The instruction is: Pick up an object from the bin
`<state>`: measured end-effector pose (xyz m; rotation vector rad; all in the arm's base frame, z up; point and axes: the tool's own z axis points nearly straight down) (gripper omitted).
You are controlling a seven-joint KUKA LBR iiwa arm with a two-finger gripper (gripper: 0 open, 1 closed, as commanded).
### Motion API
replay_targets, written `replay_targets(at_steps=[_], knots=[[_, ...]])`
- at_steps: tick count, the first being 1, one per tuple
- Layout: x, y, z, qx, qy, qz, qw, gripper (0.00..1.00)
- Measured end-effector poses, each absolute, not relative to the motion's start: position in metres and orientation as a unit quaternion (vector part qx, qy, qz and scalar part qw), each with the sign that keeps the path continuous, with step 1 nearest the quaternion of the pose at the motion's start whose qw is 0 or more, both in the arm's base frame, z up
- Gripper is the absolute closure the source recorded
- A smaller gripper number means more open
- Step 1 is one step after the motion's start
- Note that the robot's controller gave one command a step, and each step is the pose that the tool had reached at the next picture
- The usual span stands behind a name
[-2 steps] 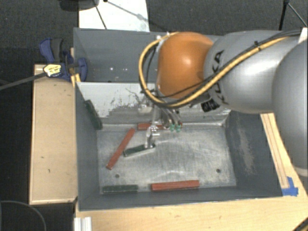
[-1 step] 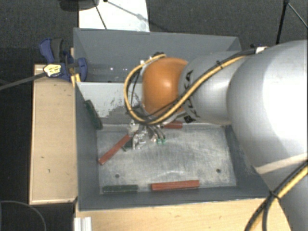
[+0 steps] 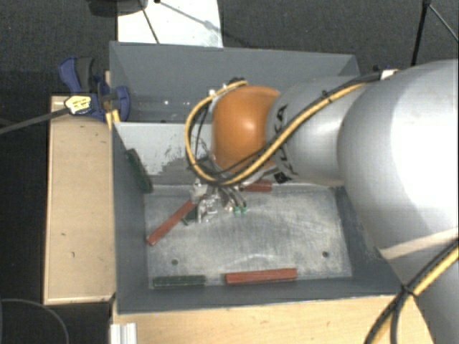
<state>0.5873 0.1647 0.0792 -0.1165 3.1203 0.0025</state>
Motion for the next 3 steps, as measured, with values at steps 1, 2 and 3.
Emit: replay_targets(at_steps=[1, 2, 3], knots=[[0.582, 0.172, 0.125, -0.033, 0.999, 0.000, 0.000, 1.00], [0.585, 0.178, 0.156, -0.034, 0.999, 0.001, 0.004, 1.00], [0.574, 0.181, 0.201, -0.032, 0.999, 0.000, -0.002, 1.00]])
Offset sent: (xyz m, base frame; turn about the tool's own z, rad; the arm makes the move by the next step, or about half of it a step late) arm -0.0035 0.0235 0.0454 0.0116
